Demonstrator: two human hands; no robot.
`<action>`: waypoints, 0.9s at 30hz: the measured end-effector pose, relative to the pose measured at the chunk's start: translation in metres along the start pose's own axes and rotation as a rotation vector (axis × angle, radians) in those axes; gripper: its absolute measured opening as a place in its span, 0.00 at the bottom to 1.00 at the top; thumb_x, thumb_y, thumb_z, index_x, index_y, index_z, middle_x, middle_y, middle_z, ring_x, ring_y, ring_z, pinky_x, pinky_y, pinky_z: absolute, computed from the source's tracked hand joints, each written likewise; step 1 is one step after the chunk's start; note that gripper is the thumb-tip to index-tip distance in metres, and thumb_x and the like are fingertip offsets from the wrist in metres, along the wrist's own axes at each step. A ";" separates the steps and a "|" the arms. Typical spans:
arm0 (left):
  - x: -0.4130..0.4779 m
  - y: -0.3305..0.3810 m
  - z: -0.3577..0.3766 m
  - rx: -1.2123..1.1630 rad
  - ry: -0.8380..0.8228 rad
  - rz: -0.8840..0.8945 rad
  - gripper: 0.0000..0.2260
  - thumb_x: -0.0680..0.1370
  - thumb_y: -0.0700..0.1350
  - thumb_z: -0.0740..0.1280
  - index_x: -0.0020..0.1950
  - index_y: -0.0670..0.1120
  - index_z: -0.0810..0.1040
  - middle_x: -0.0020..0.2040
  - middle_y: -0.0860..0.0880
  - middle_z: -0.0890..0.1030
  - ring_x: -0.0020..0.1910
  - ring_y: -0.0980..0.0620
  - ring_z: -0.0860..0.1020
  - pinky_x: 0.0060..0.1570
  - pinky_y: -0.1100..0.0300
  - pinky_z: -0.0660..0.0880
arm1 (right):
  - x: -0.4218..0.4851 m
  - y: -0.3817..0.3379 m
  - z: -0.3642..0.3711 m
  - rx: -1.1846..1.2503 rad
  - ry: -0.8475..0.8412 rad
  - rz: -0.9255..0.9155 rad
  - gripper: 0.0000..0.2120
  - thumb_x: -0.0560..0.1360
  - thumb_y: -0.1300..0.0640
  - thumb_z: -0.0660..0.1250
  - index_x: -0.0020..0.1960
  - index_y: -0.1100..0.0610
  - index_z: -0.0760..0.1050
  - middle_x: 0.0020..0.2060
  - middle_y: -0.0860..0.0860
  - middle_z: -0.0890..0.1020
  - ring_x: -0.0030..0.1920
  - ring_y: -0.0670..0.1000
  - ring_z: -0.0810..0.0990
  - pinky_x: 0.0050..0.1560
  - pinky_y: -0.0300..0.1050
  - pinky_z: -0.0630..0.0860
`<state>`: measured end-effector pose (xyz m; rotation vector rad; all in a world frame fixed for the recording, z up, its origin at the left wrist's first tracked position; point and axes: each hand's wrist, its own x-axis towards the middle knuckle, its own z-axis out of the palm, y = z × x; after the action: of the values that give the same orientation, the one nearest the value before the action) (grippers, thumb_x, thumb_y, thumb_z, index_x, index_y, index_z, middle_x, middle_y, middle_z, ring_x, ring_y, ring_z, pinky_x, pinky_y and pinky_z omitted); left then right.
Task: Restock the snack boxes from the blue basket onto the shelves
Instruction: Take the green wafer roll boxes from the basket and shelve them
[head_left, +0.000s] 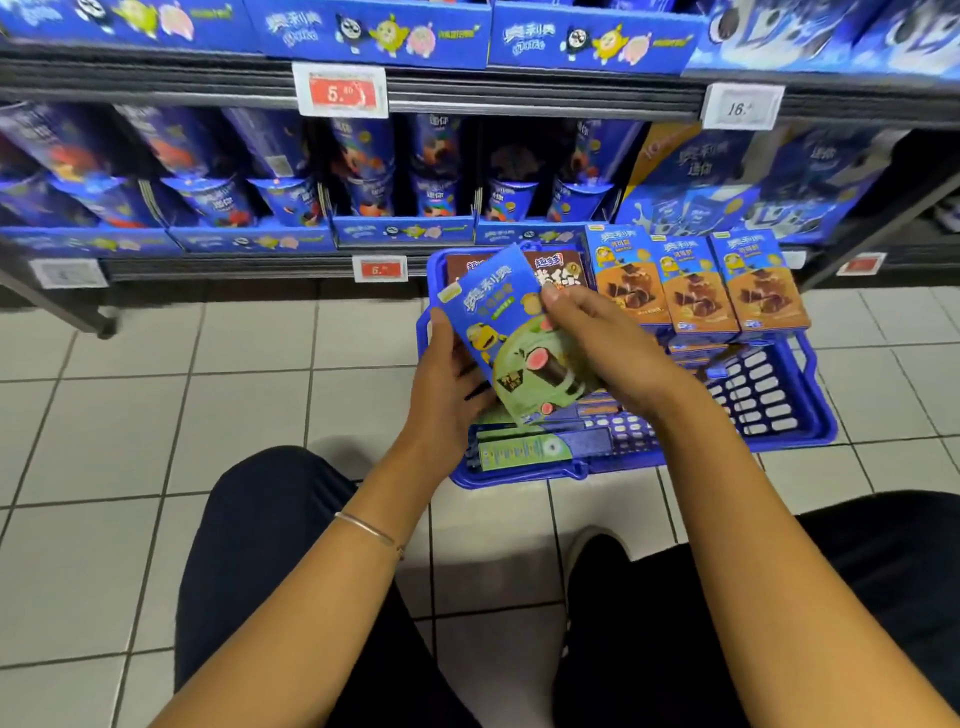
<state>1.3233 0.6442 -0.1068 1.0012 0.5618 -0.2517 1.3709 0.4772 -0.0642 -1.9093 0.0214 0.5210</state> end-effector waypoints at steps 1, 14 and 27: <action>-0.001 -0.003 0.003 -0.062 -0.034 0.001 0.28 0.85 0.67 0.53 0.69 0.51 0.82 0.64 0.46 0.86 0.64 0.43 0.84 0.62 0.44 0.81 | 0.000 0.001 0.009 0.063 0.013 0.025 0.22 0.78 0.33 0.62 0.50 0.52 0.80 0.50 0.53 0.86 0.47 0.48 0.83 0.53 0.55 0.79; 0.010 -0.009 -0.018 -0.060 0.138 0.067 0.24 0.86 0.64 0.58 0.60 0.47 0.84 0.57 0.43 0.88 0.59 0.39 0.86 0.68 0.34 0.77 | -0.003 0.045 0.021 -0.504 -0.101 0.186 0.19 0.82 0.45 0.62 0.48 0.61 0.79 0.40 0.53 0.82 0.43 0.55 0.79 0.41 0.46 0.72; 0.005 -0.003 -0.030 -0.093 0.107 0.033 0.25 0.86 0.63 0.57 0.65 0.47 0.83 0.59 0.43 0.88 0.58 0.40 0.86 0.66 0.38 0.79 | -0.012 0.032 0.006 -0.653 -0.512 0.191 0.20 0.69 0.58 0.80 0.58 0.55 0.76 0.54 0.52 0.82 0.56 0.55 0.82 0.59 0.52 0.78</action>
<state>1.3159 0.6683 -0.1240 0.9371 0.6481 -0.1420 1.3497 0.4676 -0.0900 -2.3504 -0.3391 1.2525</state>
